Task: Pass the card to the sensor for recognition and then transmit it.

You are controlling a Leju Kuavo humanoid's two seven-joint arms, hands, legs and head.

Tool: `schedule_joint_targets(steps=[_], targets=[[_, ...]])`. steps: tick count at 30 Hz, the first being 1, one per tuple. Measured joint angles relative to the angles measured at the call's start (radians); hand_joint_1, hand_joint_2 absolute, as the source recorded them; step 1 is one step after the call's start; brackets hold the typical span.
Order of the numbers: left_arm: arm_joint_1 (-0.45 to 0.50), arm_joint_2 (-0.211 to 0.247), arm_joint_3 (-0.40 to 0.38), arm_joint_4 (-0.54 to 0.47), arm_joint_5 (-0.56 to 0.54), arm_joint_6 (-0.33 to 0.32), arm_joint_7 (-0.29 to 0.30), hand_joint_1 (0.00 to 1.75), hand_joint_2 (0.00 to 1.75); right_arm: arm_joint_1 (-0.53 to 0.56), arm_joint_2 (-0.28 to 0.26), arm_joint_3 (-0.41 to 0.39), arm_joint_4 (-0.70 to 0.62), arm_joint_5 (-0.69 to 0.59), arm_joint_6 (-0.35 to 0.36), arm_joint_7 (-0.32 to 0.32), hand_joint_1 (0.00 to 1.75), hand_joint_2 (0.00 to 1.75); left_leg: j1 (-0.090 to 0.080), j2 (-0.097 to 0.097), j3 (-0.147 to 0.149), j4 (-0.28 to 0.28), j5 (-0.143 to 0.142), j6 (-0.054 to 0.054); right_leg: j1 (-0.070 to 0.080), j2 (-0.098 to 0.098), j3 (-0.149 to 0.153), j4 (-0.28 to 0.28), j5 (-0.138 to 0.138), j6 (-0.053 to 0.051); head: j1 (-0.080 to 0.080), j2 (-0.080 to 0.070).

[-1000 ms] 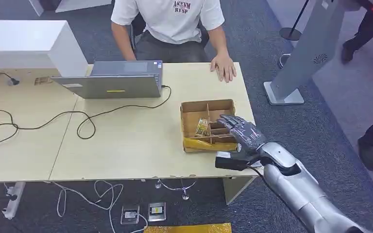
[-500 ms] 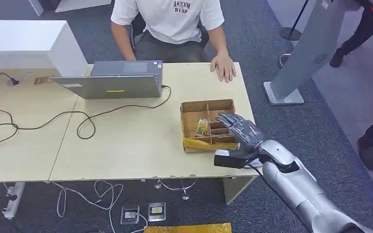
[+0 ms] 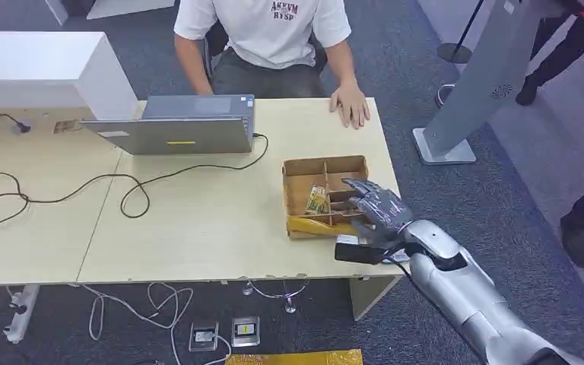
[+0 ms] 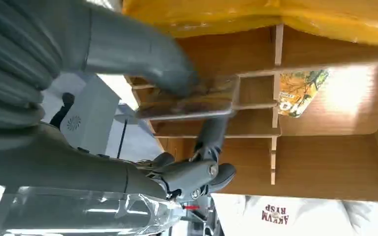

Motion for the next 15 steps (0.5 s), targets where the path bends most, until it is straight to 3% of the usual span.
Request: schedule_joint_targets(steps=[15], targets=[[-0.003,-0.005,0.000,0.000,0.000,0.006,0.005,0.00,0.00,-0.018,0.016,0.000,0.037,0.011,-0.042,-0.008,1.75,1.75,0.000,0.000,0.000,0.000,0.000,0.000,0.000,0.000,0.000,0.000,0.000,0.000,0.000,0.000]])
